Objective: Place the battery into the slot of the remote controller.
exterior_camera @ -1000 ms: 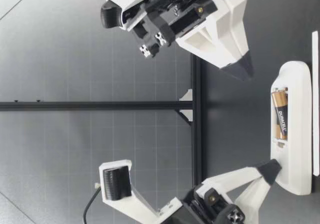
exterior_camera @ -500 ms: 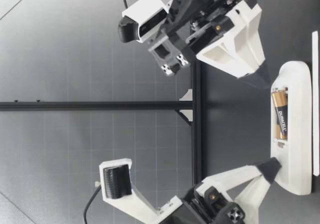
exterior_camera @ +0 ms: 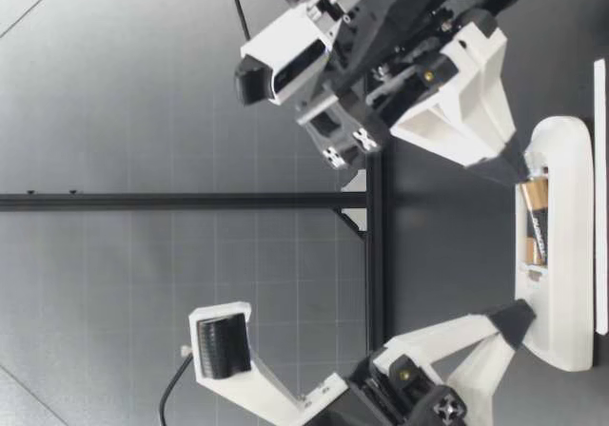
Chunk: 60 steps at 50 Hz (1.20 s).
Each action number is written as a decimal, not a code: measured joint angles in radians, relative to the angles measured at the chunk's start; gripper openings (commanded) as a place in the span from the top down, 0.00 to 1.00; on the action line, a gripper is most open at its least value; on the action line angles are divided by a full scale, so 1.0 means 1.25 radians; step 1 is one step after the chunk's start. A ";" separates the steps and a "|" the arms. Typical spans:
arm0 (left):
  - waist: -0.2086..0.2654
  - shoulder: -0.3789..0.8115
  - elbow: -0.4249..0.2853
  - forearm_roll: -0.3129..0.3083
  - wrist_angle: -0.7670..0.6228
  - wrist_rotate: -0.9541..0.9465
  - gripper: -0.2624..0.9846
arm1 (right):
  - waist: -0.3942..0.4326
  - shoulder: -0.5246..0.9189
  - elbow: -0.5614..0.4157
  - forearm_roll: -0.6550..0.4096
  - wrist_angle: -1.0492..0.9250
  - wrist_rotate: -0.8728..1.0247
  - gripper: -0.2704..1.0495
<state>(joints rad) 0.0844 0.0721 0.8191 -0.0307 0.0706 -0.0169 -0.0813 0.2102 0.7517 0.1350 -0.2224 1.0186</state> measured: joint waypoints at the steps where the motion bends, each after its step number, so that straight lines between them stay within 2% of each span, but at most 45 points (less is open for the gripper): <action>1: 0.000 0.000 0.000 0.000 0.000 0.001 0.89 | 0.000 0.002 -0.001 0.000 0.004 -0.001 0.89; 25: 0.000 -0.002 0.004 0.000 -0.001 0.000 0.89 | -0.004 0.017 -0.025 -0.036 0.048 -0.036 0.89; 47: 0.000 0.004 -0.006 0.000 -0.002 -0.018 0.89 | -0.010 -0.039 -0.042 -0.198 0.263 -0.080 0.89; 60: 0.000 0.004 -0.020 -0.001 -0.026 -0.037 0.89 | -0.011 -0.093 -0.043 -0.283 0.285 -0.081 0.89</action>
<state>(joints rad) 0.0844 0.0767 0.7946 -0.0322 0.0383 -0.0629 -0.0951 0.0936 0.6980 -0.2194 0.1335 0.9173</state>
